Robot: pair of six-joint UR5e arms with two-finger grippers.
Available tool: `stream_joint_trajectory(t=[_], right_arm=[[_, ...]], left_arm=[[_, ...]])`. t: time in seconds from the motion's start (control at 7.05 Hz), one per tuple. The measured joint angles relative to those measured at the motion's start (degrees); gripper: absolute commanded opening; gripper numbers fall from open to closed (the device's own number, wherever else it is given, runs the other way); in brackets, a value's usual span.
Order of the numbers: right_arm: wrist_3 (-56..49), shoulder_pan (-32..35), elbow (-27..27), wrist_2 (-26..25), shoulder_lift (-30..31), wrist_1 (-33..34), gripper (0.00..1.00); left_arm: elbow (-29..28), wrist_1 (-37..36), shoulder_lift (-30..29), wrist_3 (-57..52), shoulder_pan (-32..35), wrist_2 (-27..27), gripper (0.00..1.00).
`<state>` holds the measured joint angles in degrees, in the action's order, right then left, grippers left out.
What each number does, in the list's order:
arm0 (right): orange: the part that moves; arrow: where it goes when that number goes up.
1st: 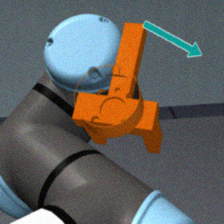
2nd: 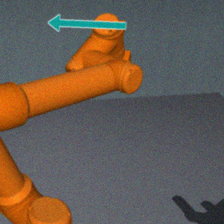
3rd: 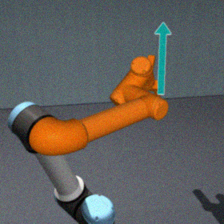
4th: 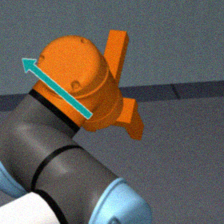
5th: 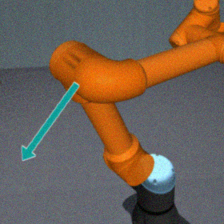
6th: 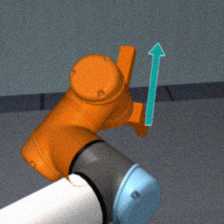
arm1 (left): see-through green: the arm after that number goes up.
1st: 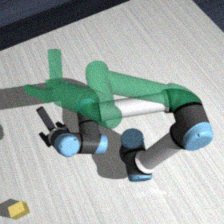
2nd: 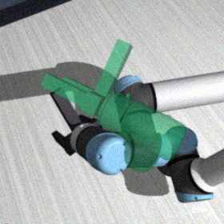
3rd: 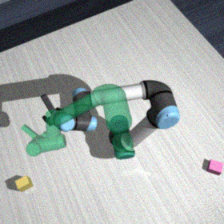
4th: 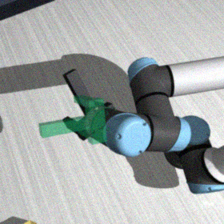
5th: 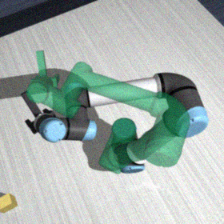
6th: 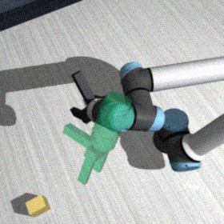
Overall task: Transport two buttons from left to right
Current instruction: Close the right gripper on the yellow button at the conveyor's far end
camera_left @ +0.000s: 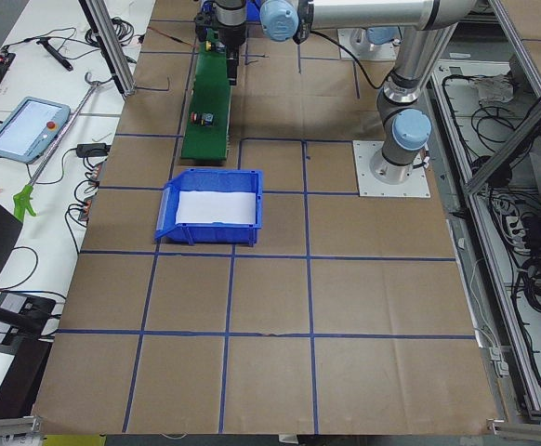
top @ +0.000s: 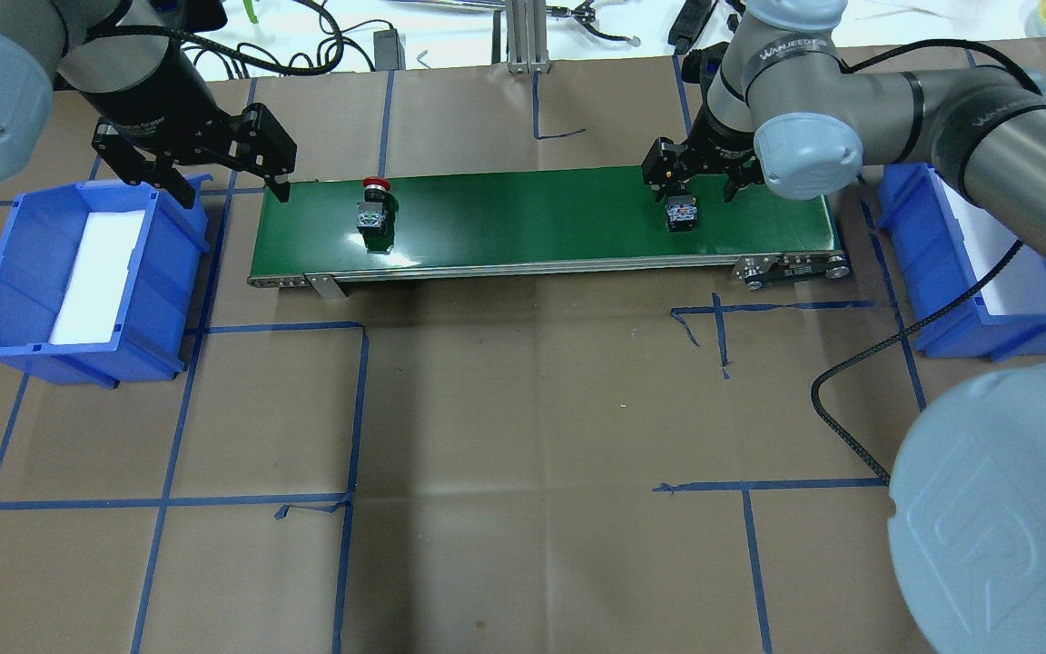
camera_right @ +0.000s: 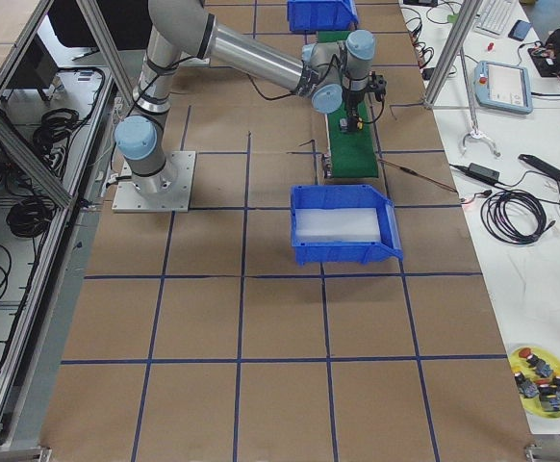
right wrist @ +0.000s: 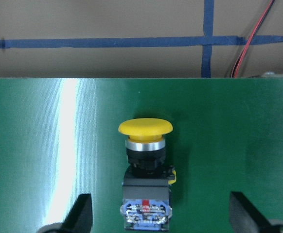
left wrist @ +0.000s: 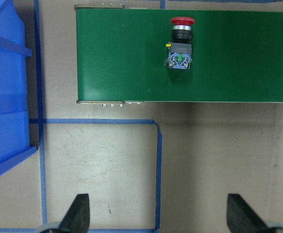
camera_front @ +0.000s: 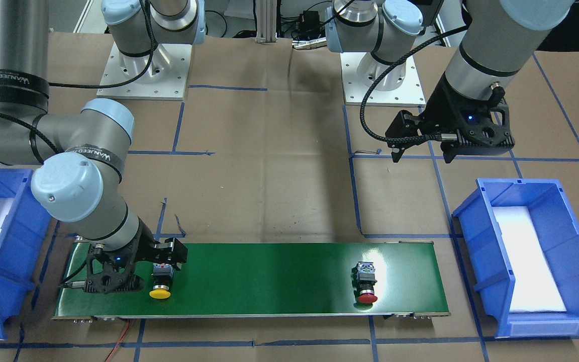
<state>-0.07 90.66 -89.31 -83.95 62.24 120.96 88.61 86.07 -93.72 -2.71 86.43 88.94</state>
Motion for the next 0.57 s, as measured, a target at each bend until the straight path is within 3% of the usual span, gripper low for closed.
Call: stream_joint_trajectory(t=[0.28, 0.43, 0.57], right_arm=[[-0.1, 0.1, -0.1, -1.0, -1.1, 0.0, 0.53], [-0.2, 0.1, -0.1, -1.8, -1.5, -0.2, 0.2], [-0.3, 0.0, -0.1, -2.2, -1.6, -0.3, 0.06]], left_arm=[[0.4, 0.2, 0.3, 0.7, 0.6, 0.0, 1.0], [0.4, 0.2, 0.3, 1.1, 0.9, 0.0, 1.0], [0.4, 0.0, 0.5, 1.2, 1.1, 0.0, 1.0]])
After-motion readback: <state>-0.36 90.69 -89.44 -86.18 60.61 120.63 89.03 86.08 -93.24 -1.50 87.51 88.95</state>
